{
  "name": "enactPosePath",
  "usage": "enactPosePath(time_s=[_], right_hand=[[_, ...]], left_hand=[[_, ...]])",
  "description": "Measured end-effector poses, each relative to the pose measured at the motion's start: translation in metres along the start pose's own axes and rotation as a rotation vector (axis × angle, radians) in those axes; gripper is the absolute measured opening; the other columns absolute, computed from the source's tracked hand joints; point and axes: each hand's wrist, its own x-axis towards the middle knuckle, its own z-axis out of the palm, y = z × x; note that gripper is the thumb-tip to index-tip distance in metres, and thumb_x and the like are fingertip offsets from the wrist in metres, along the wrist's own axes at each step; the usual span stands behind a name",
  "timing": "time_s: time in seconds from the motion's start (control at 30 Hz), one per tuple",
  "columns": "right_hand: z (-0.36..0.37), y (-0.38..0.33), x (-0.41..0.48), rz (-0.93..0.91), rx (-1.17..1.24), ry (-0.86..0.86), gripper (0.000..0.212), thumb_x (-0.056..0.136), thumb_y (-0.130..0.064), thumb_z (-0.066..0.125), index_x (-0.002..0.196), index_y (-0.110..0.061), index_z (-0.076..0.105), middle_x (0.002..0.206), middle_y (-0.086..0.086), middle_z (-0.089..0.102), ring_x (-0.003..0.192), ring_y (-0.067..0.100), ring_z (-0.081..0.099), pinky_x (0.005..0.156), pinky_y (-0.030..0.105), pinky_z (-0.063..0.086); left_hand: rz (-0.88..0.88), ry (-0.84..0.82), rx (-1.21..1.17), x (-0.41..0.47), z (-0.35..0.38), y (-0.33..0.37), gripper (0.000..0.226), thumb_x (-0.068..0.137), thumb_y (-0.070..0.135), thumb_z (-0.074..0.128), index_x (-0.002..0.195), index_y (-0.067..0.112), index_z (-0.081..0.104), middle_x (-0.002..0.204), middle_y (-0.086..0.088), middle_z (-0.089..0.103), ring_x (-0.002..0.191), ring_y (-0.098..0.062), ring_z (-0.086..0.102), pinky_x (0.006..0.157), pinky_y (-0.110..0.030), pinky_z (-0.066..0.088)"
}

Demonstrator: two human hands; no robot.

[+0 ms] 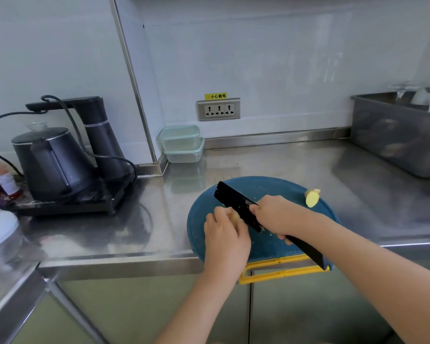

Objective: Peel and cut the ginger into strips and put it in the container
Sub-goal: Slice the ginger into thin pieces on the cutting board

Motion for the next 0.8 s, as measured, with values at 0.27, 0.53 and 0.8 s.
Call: enactPosePath(time_s=[0.27,0.53,0.8], right_hand=[[-0.041,0.032,-0.008,-0.015,0.193,-0.064,0.014,0.097,-0.016,0.049,0.109,-0.010,0.053,0.053,0.006,0.045,0.037,0.014,0.039,0.038,0.021,0.039],[-0.058,0.045,-0.008,0.034,0.371,-0.120,0.003,0.094,-0.012,0.054,0.095,-0.009,0.054,0.046,0.001,0.040,0.035,0.013,0.032,0.039,0.019,0.031],[-0.048,0.051,-0.005,-0.136,0.405,-0.174,0.036,0.094,-0.005,0.052,0.123,-0.025,0.044,0.053,0.001,0.045,0.038,0.011,0.036,0.038,0.023,0.035]], left_hand=[[-0.012,-0.270,0.142,0.018,-0.025,-0.004,0.030,0.095,0.035,0.049,0.122,0.026,0.040,0.117,0.004,0.044,0.090,-0.008,0.051,0.066,-0.015,0.038],[0.100,-0.119,0.079,0.007,-0.020,-0.017,0.024,0.093,0.038,0.052,0.114,0.028,0.046,0.104,0.008,0.047,0.088,-0.009,0.053,0.073,-0.020,0.041],[0.108,-0.056,0.015,0.005,-0.013,-0.021,0.022,0.091,0.037,0.054,0.110,0.029,0.049,0.099,0.009,0.050,0.085,-0.009,0.055,0.076,-0.027,0.046]])
